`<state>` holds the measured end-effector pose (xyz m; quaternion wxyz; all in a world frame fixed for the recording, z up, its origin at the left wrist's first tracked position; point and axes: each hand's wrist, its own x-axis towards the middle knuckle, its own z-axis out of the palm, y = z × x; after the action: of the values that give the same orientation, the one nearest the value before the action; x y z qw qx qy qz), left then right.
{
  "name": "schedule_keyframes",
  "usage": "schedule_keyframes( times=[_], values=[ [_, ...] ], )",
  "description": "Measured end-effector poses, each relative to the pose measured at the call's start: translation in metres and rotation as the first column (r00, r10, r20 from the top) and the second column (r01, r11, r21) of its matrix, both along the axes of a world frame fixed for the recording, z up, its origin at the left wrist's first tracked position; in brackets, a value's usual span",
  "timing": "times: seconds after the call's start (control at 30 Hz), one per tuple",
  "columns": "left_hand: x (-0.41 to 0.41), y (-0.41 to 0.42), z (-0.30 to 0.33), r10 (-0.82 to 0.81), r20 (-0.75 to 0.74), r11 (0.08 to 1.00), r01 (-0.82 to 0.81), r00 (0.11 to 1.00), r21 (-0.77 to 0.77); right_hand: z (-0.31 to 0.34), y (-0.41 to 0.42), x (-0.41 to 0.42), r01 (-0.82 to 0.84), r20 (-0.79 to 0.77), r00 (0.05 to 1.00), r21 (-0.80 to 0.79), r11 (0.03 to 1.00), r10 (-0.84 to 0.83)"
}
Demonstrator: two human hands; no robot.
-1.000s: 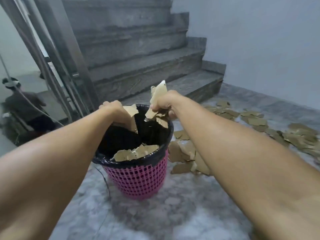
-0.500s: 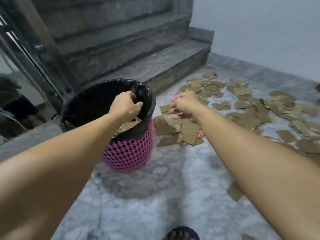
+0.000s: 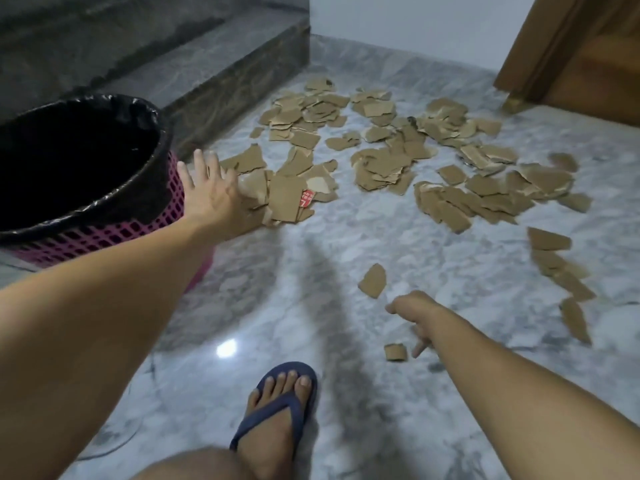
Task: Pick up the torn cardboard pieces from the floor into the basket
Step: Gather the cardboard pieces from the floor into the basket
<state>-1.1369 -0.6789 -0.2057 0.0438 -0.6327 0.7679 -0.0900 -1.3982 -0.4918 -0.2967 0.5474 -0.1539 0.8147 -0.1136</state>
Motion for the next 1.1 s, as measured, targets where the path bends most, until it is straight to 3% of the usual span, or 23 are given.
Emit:
schedule_keyframes(
  times=[0.1, 0.2, 0.33, 0.43, 0.7, 0.93, 1.03, 1.1],
  values=[
    [-0.033, 0.014, -0.034, -0.124, -0.053, 0.981, 0.13, 0.991, 0.142, -0.03, 0.014, 0.003, 0.049, 0.0, 0.999, 0.065, 0.997, -0.049],
    [-0.064, 0.033, -0.068, -0.229, -0.068, 0.92, 0.238, 0.971, 0.311, -0.06, 0.019, 0.005, 0.088, -0.032, 0.996, 0.029, 0.996, -0.087],
    [-0.087, 0.041, -0.106, -0.284, -0.127, 0.853, 0.311, 0.95, 0.419, -0.093, 0.011, 0.002, 0.481, 0.024, 0.877, -0.017, 0.877, -0.48],
    [-0.091, 0.04, -0.127, -0.289, -0.148, 0.825, 0.325, 0.946, 0.462, -0.108, -0.013, -0.007, 0.551, 0.033, 0.831, -0.194, 0.812, -0.556],
    [-0.084, 0.012, -0.171, -0.222, -0.171, 0.803, 0.279, 0.96, 0.527, -0.092, -0.084, 0.005, 0.467, 0.136, 0.884, -0.327, 0.822, -0.448],
    [-0.076, -0.036, -0.194, -0.122, -0.238, 0.834, 0.229, 0.964, 0.501, -0.097, -0.154, 0.015, 0.326, 0.08, 0.943, -0.422, 0.846, -0.323],
    [-0.063, -0.071, -0.198, 0.015, -0.397, 0.904, 0.158, 0.918, 0.398, -0.094, -0.194, 0.023, 0.265, 0.067, 0.962, -0.45, 0.853, -0.264],
    [-0.054, -0.098, -0.201, 0.061, -0.47, 0.968, 0.063, 0.88, 0.245, -0.092, -0.222, 0.03, 0.258, 0.104, 0.966, -0.468, 0.845, -0.237]
  ],
)
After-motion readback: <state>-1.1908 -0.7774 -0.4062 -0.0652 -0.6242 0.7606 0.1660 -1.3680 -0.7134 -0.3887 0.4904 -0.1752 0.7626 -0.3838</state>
